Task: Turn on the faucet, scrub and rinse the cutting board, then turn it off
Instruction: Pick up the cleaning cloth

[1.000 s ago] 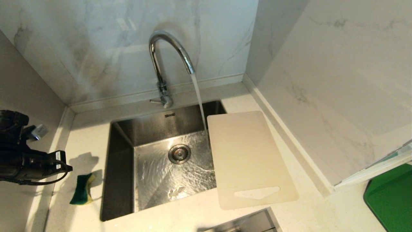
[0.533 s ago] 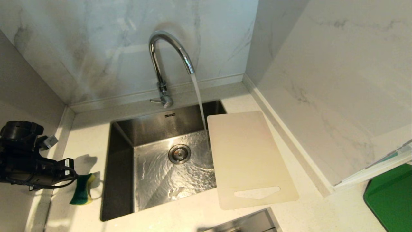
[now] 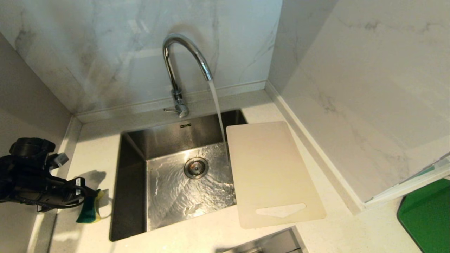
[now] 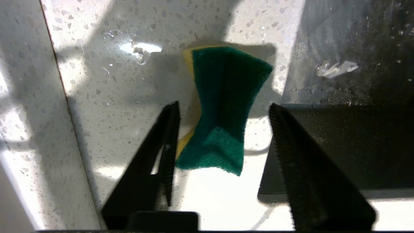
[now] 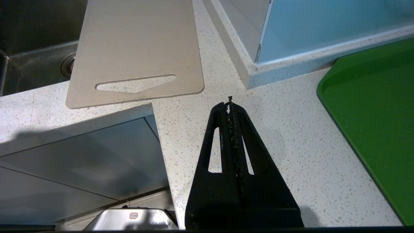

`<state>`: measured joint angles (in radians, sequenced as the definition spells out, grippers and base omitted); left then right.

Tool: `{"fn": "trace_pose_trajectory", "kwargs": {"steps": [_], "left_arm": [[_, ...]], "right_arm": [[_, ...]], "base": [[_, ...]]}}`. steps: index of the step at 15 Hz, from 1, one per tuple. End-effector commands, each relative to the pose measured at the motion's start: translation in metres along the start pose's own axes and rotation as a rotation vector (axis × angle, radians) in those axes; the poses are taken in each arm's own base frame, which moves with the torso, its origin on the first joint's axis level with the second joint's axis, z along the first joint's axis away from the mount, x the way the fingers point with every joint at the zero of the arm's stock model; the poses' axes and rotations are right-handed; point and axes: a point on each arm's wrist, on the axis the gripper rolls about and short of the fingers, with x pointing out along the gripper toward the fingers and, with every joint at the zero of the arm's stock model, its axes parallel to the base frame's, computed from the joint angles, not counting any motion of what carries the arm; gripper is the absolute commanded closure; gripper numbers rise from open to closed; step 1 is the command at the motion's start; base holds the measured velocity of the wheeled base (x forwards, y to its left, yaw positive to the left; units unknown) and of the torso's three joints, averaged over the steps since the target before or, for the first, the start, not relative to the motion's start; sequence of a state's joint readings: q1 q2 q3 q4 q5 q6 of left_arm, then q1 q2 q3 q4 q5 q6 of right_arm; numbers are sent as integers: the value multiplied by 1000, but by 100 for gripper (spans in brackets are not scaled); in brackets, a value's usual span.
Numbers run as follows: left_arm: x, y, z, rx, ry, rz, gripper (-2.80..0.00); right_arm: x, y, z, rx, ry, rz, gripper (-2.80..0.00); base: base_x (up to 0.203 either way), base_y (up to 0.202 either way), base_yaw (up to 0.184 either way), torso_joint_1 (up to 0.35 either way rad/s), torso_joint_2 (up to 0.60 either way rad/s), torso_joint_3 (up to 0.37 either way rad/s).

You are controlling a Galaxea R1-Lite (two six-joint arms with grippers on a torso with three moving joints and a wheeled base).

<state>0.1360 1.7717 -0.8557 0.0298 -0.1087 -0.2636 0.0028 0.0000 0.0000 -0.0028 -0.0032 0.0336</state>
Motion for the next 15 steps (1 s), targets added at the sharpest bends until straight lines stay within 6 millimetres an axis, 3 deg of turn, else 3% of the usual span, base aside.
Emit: {"fn": "trace_pose_trajectory", "kwargs": {"steps": [1,8,9,15], "left_arm": [[6,3,-1,-10,20,9,-280],[26,13,-2,-29,29,21,-280],[28,13,-2,-28,28,22,0],[28,12,-2,-28,33,-13,0]], "right_arm": [[0,0,0,0,3,0,0],[0,0,0,0,1,0,0],[0,0,0,0,2,0,0],[0,0,0,0,1,0,0]], "base": [[0,0,0,0,0,0],[0,0,0,0,0,0],[0,0,0,0,0,0],[0,0,0,0,0,0]]}}
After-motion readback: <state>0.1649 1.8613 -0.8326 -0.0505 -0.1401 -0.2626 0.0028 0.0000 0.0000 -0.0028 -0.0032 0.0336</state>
